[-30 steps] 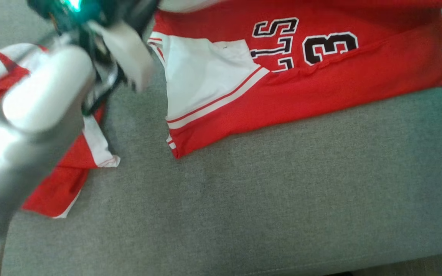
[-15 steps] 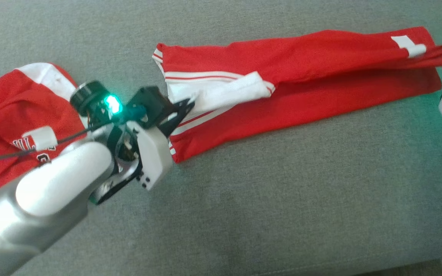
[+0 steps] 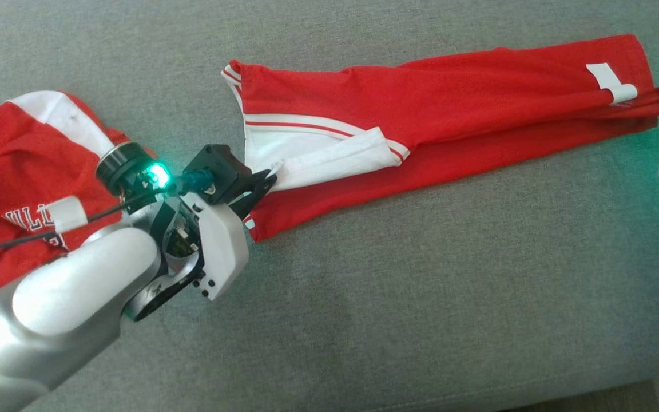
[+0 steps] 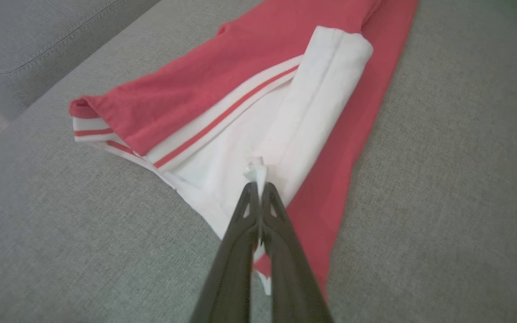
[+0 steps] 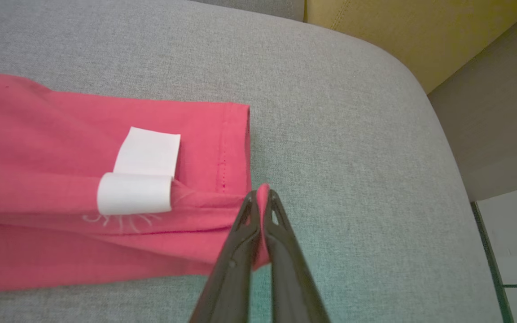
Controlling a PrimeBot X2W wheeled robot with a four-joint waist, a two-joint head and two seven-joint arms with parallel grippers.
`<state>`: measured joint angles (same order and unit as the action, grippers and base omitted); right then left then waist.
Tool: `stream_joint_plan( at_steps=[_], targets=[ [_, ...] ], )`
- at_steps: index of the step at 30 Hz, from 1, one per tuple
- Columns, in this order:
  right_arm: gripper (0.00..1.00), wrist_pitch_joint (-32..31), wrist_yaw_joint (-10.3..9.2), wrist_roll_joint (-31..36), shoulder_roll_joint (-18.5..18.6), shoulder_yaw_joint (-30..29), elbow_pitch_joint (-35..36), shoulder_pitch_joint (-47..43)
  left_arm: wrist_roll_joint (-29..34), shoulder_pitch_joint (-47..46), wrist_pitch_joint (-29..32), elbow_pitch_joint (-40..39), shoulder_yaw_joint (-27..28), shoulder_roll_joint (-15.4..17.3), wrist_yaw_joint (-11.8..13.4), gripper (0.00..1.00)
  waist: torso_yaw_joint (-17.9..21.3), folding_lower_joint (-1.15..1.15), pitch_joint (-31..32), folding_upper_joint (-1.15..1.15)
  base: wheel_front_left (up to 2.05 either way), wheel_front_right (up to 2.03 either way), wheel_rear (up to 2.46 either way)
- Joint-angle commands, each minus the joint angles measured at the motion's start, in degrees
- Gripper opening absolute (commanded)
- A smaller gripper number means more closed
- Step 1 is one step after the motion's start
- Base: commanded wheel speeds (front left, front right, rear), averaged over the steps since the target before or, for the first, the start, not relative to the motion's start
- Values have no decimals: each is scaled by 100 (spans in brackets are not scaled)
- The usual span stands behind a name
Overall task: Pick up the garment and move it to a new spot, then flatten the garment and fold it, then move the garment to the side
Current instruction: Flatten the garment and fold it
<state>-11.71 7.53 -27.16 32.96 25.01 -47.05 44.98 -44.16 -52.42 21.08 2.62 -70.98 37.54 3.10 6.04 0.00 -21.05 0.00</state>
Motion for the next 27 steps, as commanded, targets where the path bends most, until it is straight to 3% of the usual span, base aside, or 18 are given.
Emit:
stream_joint_plan(
  at_steps=[1, 3, 5, 6, 7, 10, 16, 21, 24, 27],
  targets=[
    [0, -17, -4, 11, 226, 21, 75, -172, -10, -143, 19, -123, 265, 218, 20, 0, -1, 0, -10, 0, 0, 0, 0],
    [0, -12, -4, -64, 195, -2, 34, -199, 26, -166, 112, -62, 191, 227, -56, 0, -3, 0, -15, 0, 0, 0, 0],
    [100, -1, -4, -105, 158, -37, 0, -204, 38, -152, 132, 12, 165, 187, -45, 4, 3, 0, -18, 0, 0, 0, 0],
    [100, -18, -4, -147, 127, -49, -8, -209, 75, -148, 77, 57, 169, 155, -8, 64, 8, 0, -16, 0, 0, 0, 0],
    [100, -14, -4, -186, 107, -73, -6, -206, 110, -136, 8, 111, 173, 119, 31, 100, 16, 0, -10, 0, 0, 0, 0],
    [100, 103, -4, -313, 41, -321, -45, -167, 213, -112, -214, 317, 206, 15, 160, 100, 31, 0, 55, 0, 0, 0, 0],
    [100, 643, -4, -600, -397, -1037, 250, -219, 50, 93, -1572, 542, 1035, -401, 989, 100, 46, 0, 298, 0, 0, 0, 0],
    [100, 1382, -4, -459, -723, -1520, 999, -456, -35, 398, -2872, 651, 1732, -635, 1607, 100, -12, 0, 555, 0, 0, 0, 0],
    [100, 1775, -4, -194, -966, -1720, 1537, -770, -114, 668, -3421, 609, 2047, -786, 1729, 100, -77, 0, 714, 0, 0, 0, 0],
    [100, 2124, -4, 67, -1313, -2018, 2064, -1215, -20, 1002, -3584, 506, 2353, -936, 1797, 100, -173, 0, 845, 0, 0, 0, 0]
  ],
)
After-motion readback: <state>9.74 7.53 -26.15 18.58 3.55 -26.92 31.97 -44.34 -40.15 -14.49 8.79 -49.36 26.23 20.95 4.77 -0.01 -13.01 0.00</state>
